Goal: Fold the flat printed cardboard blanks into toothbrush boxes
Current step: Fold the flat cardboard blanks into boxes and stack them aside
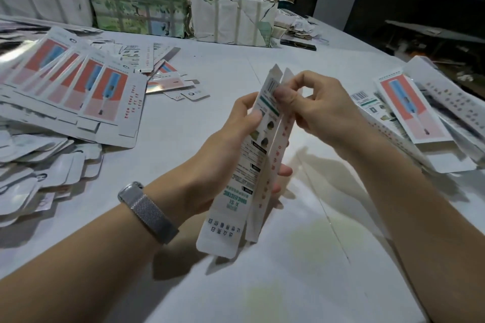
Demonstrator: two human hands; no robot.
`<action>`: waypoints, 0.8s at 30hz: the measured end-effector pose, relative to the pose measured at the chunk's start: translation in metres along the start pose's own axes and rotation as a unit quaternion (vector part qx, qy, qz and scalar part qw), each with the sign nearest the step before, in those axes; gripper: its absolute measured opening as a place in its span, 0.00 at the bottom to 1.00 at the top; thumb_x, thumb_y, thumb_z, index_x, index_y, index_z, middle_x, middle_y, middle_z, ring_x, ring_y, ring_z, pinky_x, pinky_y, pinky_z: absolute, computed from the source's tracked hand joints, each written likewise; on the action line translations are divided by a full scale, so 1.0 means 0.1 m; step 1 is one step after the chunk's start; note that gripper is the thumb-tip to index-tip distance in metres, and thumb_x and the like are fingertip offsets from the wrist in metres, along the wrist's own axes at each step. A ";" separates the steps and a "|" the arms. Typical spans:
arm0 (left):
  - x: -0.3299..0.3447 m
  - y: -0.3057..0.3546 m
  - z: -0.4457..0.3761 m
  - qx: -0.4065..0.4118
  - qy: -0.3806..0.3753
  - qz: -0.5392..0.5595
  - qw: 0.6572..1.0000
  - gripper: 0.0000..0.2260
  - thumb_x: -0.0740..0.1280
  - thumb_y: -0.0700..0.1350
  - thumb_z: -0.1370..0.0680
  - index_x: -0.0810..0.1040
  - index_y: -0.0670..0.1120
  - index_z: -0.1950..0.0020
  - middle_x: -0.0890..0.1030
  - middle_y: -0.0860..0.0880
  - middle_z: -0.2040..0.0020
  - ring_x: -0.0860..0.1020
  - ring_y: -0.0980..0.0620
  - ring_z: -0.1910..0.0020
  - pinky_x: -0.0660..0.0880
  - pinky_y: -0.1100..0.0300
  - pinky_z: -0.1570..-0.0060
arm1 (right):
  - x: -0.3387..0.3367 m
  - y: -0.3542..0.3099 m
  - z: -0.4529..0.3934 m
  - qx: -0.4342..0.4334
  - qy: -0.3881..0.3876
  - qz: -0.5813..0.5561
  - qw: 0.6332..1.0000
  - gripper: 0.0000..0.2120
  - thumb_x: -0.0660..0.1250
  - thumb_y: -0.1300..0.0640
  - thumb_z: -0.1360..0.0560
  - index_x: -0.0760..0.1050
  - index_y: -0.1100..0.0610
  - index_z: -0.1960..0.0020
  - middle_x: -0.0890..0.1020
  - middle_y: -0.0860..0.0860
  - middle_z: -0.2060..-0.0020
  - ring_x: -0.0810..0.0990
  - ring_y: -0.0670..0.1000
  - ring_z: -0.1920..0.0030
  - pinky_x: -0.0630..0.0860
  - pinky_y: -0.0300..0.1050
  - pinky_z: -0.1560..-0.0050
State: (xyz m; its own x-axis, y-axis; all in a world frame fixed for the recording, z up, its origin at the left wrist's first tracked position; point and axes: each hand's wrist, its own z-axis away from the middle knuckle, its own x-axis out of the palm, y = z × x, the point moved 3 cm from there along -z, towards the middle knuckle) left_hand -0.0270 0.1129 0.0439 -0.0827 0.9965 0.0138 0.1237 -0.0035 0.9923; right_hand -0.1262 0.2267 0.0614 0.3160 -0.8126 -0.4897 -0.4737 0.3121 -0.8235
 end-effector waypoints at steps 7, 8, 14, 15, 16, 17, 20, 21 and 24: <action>0.07 -0.07 0.07 -0.005 -0.048 0.003 0.999 0.20 0.44 0.34 0.16 0.61 0.33 0.26 0.73 0.42 0.57 0.73 0.47 0.62 0.71 0.49 0.52 | -0.16 -0.02 0.03 0.023 -0.103 -0.073 0.992 0.21 0.66 0.48 0.24 0.71 0.68 0.53 0.79 0.53 0.69 0.59 0.47 0.74 0.59 0.35 0.76; 0.06 -0.07 0.06 -0.001 -0.057 -0.001 0.998 0.20 0.44 0.35 0.16 0.61 0.33 0.26 0.73 0.44 0.58 0.73 0.48 0.62 0.71 0.51 0.54 | -0.18 -0.02 0.03 0.027 -0.106 -0.082 0.991 0.21 0.65 0.50 0.22 0.70 0.71 0.53 0.79 0.52 0.70 0.58 0.48 0.74 0.58 0.35 0.76; 0.01 -0.04 0.25 -0.087 -0.105 0.043 0.990 0.17 0.53 0.49 0.15 0.67 0.51 0.27 0.80 0.40 0.54 0.80 0.46 0.59 0.77 0.53 0.57 | -0.23 -0.09 0.07 0.021 -0.098 -0.121 0.988 0.15 0.65 0.53 0.23 0.68 0.62 0.62 0.81 0.55 0.67 0.58 0.52 0.72 0.53 0.44 0.70; -0.03 -0.08 0.25 -0.036 -0.121 0.005 0.992 0.17 0.52 0.45 0.14 0.66 0.47 0.25 0.79 0.42 0.56 0.81 0.53 0.62 0.77 0.60 0.58 | -0.23 -0.10 0.07 0.019 -0.087 -0.124 0.988 0.15 0.65 0.56 0.21 0.67 0.60 0.64 0.81 0.58 0.65 0.58 0.56 0.71 0.53 0.46 0.69; -0.06 -0.14 0.19 0.000 -0.110 -0.002 0.994 0.18 0.51 0.39 0.14 0.64 0.40 0.25 0.78 0.45 0.59 0.81 0.61 0.67 0.75 0.66 0.61 | -0.22 -0.10 0.07 0.015 -0.074 -0.128 0.989 0.16 0.64 0.57 0.19 0.67 0.59 0.65 0.81 0.60 0.64 0.57 0.60 0.68 0.53 0.48 0.68; -0.08 -0.17 0.11 0.014 -0.093 0.011 0.995 0.18 0.49 0.35 0.15 0.63 0.35 0.25 0.76 0.49 0.60 0.79 0.65 0.69 0.74 0.69 0.64 | -0.21 -0.11 0.07 0.008 -0.061 -0.134 0.989 0.16 0.64 0.58 0.19 0.67 0.58 0.65 0.81 0.62 0.63 0.57 0.63 0.67 0.54 0.49 0.68; -0.06 -0.19 0.04 0.013 -0.065 0.049 0.997 0.22 0.55 0.41 0.16 0.58 0.52 0.22 0.81 0.45 0.58 0.83 0.53 0.63 0.79 0.56 0.64 | -0.15 -0.12 0.08 -0.019 -0.028 -0.150 0.988 0.15 0.63 0.60 0.19 0.66 0.57 0.64 0.80 0.61 0.65 0.62 0.60 0.70 0.56 0.47 0.71; -0.05 -0.19 0.07 -0.037 -0.058 0.091 0.993 0.23 0.58 0.46 0.16 0.57 0.61 0.24 0.83 0.43 0.56 0.83 0.47 0.62 0.81 0.51 0.63 | -0.12 -0.12 0.09 -0.027 -0.016 -0.153 0.988 0.15 0.63 0.60 0.19 0.65 0.57 0.63 0.80 0.63 0.64 0.63 0.62 0.70 0.56 0.48 0.71; -0.08 -0.24 0.19 -0.068 -0.072 0.172 0.980 0.22 0.61 0.53 0.18 0.59 0.72 0.29 0.85 0.46 0.52 0.82 0.48 0.59 0.80 0.49 0.58 | -0.01 -0.11 0.12 -0.054 0.024 -0.155 0.986 0.11 0.66 0.61 0.20 0.65 0.55 0.57 0.79 0.66 0.65 0.71 0.63 0.68 0.58 0.47 0.71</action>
State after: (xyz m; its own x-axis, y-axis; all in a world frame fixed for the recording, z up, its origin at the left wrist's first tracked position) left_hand -0.0108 0.1062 0.0181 0.0822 0.9356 0.3434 -0.0150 -0.3434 0.9391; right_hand -0.1119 0.2303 0.0673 0.4216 -0.8837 -0.2033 -0.4463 -0.0070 -0.8949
